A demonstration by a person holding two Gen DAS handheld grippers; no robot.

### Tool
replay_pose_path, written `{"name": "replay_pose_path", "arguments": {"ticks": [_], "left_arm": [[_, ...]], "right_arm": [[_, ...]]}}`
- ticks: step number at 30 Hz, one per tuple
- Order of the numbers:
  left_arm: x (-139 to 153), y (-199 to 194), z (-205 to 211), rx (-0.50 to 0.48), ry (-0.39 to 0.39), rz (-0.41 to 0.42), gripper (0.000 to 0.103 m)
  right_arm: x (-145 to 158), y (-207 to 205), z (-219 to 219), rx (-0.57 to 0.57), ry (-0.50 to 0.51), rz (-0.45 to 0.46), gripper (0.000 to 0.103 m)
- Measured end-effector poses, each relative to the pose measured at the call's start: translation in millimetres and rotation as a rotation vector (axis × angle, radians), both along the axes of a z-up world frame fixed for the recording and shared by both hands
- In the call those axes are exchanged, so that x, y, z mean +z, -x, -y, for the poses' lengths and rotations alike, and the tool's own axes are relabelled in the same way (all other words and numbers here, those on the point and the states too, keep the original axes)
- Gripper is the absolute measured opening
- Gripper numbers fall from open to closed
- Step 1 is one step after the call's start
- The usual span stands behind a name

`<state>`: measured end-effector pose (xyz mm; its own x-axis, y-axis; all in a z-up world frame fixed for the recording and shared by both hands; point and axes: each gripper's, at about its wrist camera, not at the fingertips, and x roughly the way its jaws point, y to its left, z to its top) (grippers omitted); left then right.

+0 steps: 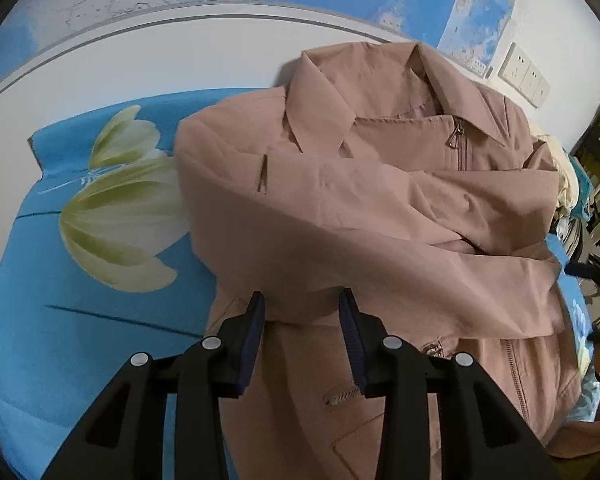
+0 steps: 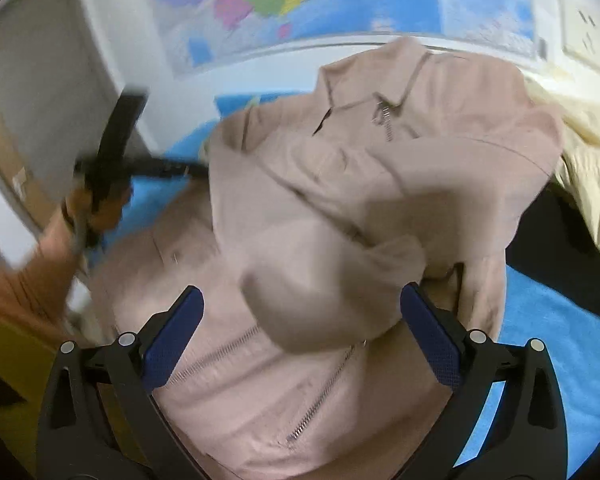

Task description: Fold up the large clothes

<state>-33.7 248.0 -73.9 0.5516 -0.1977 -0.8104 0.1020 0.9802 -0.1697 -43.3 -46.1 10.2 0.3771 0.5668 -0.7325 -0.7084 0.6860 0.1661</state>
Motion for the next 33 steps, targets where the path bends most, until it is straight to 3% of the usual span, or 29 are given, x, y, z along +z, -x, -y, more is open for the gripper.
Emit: {"name": "replay_pose_path", "arguments": {"ticks": [2, 3, 4, 5, 6, 9, 11, 13, 16, 18, 20, 21, 22, 24, 27, 29, 30, 31, 32, 33], "left_arm": [[-1, -4, 3, -0.012, 0.008, 0.001, 0.036], [-1, -6, 4, -0.013, 0.010, 0.002, 0.036], [-1, -6, 5, -0.014, 0.011, 0.003, 0.036], [0, -8, 6, -0.015, 0.016, 0.005, 0.035], [1, -9, 6, -0.014, 0.025, 0.007, 0.035], [8, -10, 4, -0.013, 0.057, 0.023, 0.035], [18, -12, 3, -0.010, 0.071, 0.055, 0.035], [27, -17, 2, -0.004, 0.084, 0.082, 0.035], [34, -30, 7, 0.012, 0.085, 0.113, 0.036], [29, -41, 14, 0.017, 0.061, 0.107, 0.037], [20, -47, 17, 0.013, 0.057, 0.080, 0.037], [16, -48, 17, 0.007, 0.057, 0.069, 0.037], [12, -47, 19, -0.001, 0.050, 0.064, 0.037], [8, -44, 20, -0.017, 0.036, 0.073, 0.038], [8, -40, 16, -0.031, 0.040, 0.086, 0.040], [9, -40, 15, -0.038, 0.039, 0.086, 0.041], [9, -40, 15, -0.040, 0.035, 0.088, 0.041], [8, -41, 16, -0.037, 0.030, 0.087, 0.042], [8, -42, 16, -0.033, 0.031, 0.083, 0.042], [8, -42, 16, -0.033, 0.034, 0.079, 0.042]], "right_arm": [[-11, 6, -13, 0.006, 0.100, 0.046, 0.097], [-17, 6, -21, -0.013, 0.172, 0.082, 0.084], [-21, 5, -24, -0.017, 0.207, 0.087, 0.056], [-22, 1, -26, -0.008, 0.210, 0.062, 0.043], [-20, -3, -25, -0.003, 0.186, 0.034, 0.021], [14, -22, -2, 0.005, -0.049, -0.083, 0.008], [43, -43, 20, -0.027, -0.198, -0.143, 0.007], [59, -68, 37, -0.095, -0.260, -0.162, 0.002], [65, -114, 54, -0.252, -0.223, -0.153, 0.002], [60, -129, 57, -0.261, -0.230, -0.184, 0.007], [53, -132, 58, -0.271, -0.234, -0.206, 0.023], [51, -126, 57, -0.245, -0.238, -0.204, 0.054], [50, -114, 55, -0.219, -0.220, -0.177, 0.072], [44, -84, 47, -0.180, -0.113, -0.089, 0.080], [31, -50, 46, -0.146, -0.027, -0.040, 0.093], [11, -40, 47, -0.183, 0.042, -0.021, 0.096], [1, -42, 48, -0.186, 0.057, -0.048, 0.085], [-6, -44, 49, -0.183, 0.056, -0.074, 0.053], [-13, -48, 49, -0.180, 0.054, -0.107, 0.034], [-14, -50, 50, -0.180, 0.058, -0.118, 0.003]]}}
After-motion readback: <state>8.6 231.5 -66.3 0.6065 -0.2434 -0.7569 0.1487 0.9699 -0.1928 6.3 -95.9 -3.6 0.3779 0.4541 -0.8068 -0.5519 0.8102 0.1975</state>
